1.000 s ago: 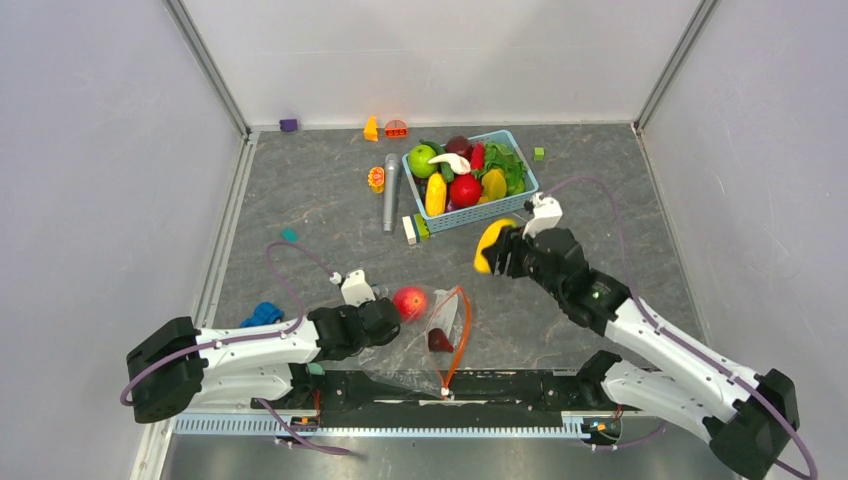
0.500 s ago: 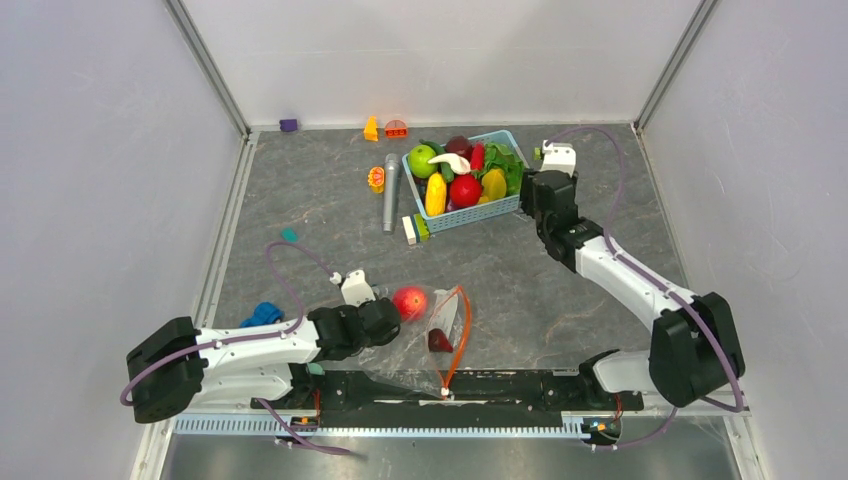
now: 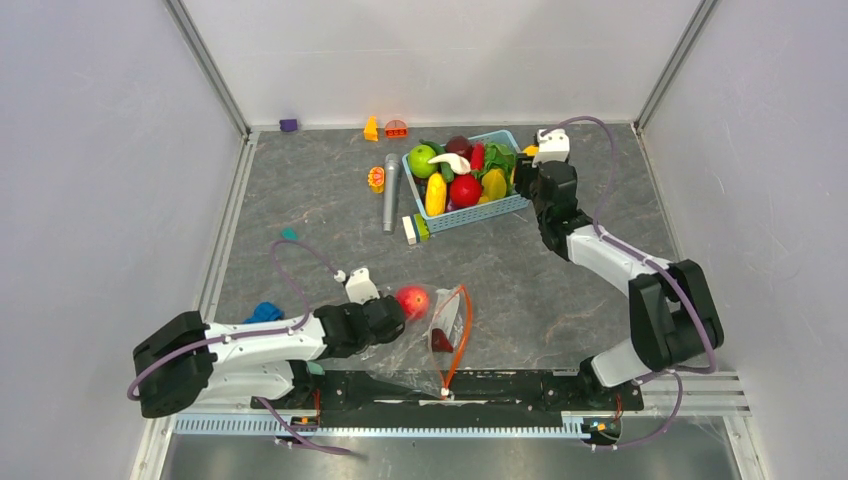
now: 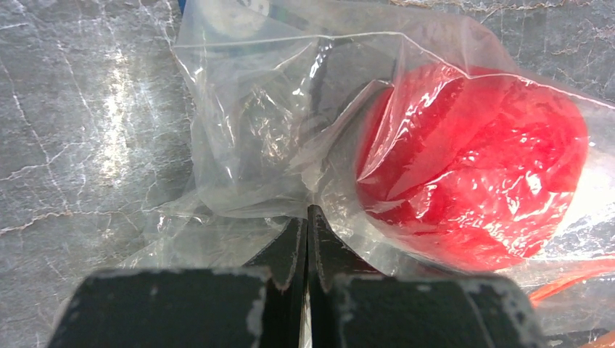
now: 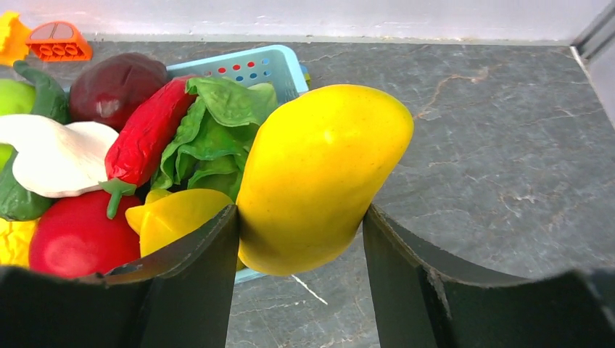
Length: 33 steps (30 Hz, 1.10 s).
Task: Open the zip-top bag and remove the fake food
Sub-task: Place the fake fruit in the bin.
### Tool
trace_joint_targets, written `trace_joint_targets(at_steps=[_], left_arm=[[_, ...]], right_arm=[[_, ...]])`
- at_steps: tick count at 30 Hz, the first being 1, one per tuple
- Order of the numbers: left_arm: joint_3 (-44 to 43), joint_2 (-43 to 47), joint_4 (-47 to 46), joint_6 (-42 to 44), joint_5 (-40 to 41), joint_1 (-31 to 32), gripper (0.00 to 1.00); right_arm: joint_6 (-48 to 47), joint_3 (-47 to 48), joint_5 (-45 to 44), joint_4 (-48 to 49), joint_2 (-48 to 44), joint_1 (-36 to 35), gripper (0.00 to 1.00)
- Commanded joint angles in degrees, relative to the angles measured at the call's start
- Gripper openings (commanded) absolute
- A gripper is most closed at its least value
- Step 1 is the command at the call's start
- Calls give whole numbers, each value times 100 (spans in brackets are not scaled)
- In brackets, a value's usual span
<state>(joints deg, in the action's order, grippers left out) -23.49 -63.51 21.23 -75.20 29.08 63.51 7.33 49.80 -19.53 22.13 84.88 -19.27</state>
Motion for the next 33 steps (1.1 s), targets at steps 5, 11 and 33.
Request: trace_joint_targets(at_steps=[5,11,33], left_arm=[[-160,-230,98,-30,118,-2,2],[-191,-254,127,-13,124,-19,2],[-157,-174,171,-15,124,-40,2]], right_arm=[[-160,175,590,933,599,242,40],[-110,223,789,898,857,286,40],[-205,416,1006,535,1182,292,47]])
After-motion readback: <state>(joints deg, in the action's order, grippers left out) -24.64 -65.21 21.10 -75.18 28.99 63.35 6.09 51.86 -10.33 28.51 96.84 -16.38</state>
